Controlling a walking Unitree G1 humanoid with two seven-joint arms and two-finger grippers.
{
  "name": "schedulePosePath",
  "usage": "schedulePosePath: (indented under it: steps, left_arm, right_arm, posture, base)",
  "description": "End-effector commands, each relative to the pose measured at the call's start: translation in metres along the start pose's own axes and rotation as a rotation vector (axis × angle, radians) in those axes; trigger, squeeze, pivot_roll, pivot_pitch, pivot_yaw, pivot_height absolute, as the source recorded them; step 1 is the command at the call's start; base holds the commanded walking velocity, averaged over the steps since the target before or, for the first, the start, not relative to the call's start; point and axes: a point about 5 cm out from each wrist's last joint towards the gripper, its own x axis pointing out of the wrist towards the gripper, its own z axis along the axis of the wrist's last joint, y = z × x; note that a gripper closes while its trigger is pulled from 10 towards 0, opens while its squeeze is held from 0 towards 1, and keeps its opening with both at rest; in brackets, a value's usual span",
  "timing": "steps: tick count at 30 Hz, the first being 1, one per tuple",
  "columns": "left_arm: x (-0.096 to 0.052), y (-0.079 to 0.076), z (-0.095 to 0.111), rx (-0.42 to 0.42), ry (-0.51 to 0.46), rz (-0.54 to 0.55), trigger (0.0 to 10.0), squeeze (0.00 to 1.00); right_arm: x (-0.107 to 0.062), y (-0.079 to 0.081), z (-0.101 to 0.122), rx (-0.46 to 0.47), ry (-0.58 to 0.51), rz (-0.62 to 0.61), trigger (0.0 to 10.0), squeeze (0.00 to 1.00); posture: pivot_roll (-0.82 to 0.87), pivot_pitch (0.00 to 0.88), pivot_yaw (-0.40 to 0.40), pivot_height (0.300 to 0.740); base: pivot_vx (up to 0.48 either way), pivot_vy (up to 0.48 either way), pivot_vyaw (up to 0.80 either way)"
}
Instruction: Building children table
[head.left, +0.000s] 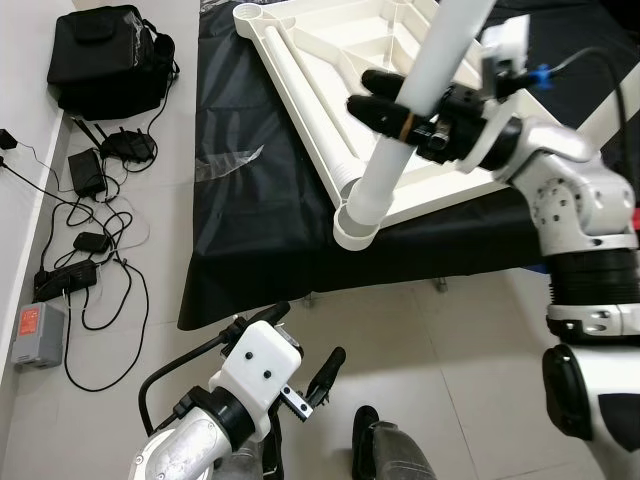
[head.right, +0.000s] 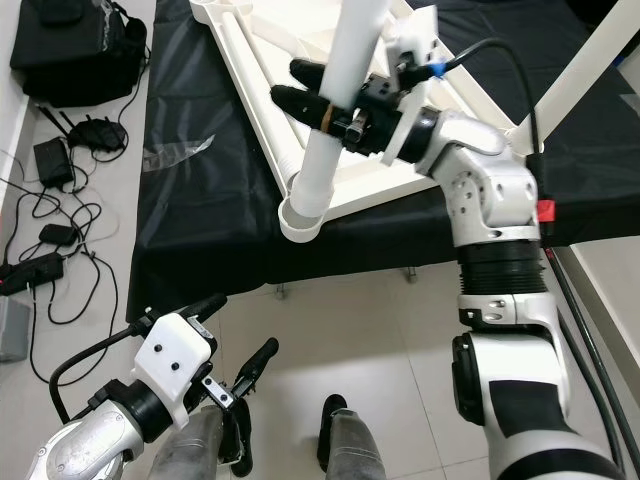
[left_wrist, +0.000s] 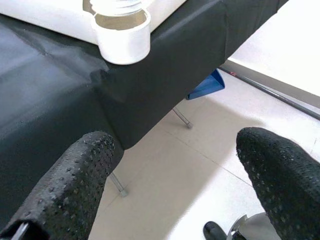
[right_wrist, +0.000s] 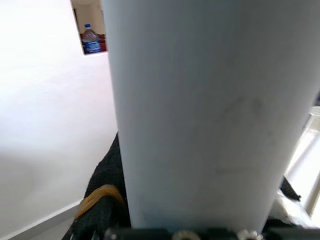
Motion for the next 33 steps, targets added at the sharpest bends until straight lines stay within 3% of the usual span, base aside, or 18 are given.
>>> schedulePosePath:
  steps: [1,8,17,33]
  left_arm:
    - [-0.002,-0.003,-0.001,-0.005,0.007,-0.010,10.0,0.00]
    - [-0.002,-0.003,0.000,-0.005,0.001,-0.008,10.0,0.00]
    - [-0.001,-0.003,-0.001,-0.002,0.001,-0.005,10.0,0.00]
    - [-0.001,-0.002,0.001,0.006,-0.009,-0.002,10.0,0.00]
  right_arm:
    - [0.005,0.003,0.000,-0.021,0.010,0.023,10.0,0.00]
    - [0.010,0.011,-0.007,-0.006,0.038,0.068,10.0,0.00]
    - [0.004,0.016,-0.007,0.002,0.060,0.124,10.0,0.00]
    - [-0.004,0.004,-0.008,-0.037,0.085,0.046,10.0,0.00]
  posture:
    - [0.18,0.296,-0.051,0.740]
    - [0.18,0.300,-0.056,0.740]
    - [0.18,0.299,-0.055,0.740]
    - [0.18,0.303,-0.056,0.740]
  base:
    - [0.000,0.000,0.00]
    - [0.000,0.000,0.00]
    - [0.000,0.000,0.00]
    - [0.000,0.000,0.00]
